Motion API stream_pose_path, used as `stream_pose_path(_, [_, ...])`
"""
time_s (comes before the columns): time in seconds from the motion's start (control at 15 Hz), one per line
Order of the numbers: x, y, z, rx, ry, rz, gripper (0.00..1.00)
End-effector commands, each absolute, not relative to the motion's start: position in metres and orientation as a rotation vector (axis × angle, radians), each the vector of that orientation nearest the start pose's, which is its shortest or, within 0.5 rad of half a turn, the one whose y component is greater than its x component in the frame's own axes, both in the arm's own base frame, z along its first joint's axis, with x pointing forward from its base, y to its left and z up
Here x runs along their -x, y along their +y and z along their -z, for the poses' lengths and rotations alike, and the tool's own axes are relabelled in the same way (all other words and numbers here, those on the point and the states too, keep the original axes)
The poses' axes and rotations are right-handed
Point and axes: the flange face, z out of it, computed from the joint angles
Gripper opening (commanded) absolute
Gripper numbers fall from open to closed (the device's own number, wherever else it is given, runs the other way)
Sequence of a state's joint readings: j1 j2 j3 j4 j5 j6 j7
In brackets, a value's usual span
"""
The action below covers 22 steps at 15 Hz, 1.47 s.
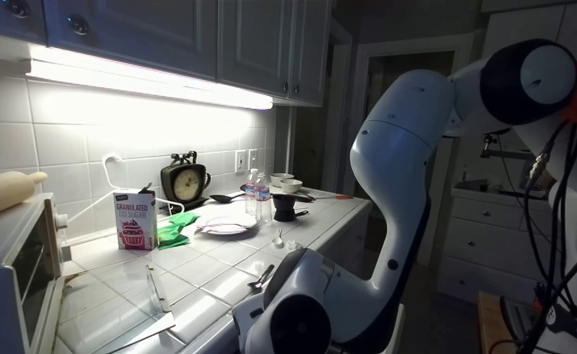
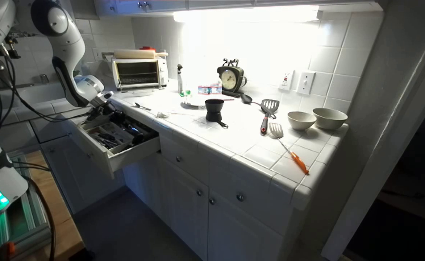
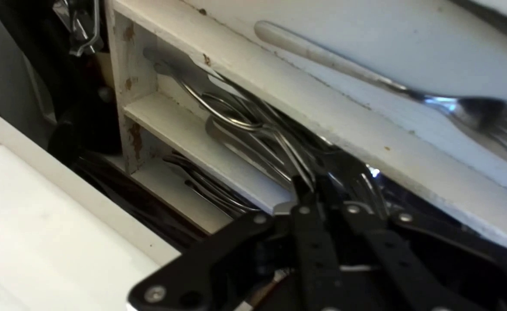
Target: Remove two spoons from the drawer
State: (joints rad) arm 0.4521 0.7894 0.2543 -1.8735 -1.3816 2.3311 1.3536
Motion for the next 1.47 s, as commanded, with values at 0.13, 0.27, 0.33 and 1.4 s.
stream_pose_path(0.13, [-0.453, 0.385, -0.114, 3.472, -0.968, 0.755, 0.02])
stream_pose_path(0.27, [-0.452, 0.388, -0.123, 3.465, -1.042, 0.739, 0.02])
stream_pose_path(0.33, [-0.451, 0.389, -0.126, 3.466, -1.069, 0.734, 0.02])
stream_pose_path(1.4, [-0.418, 0.384, -0.183, 3.353, -1.493, 0.483, 0.02])
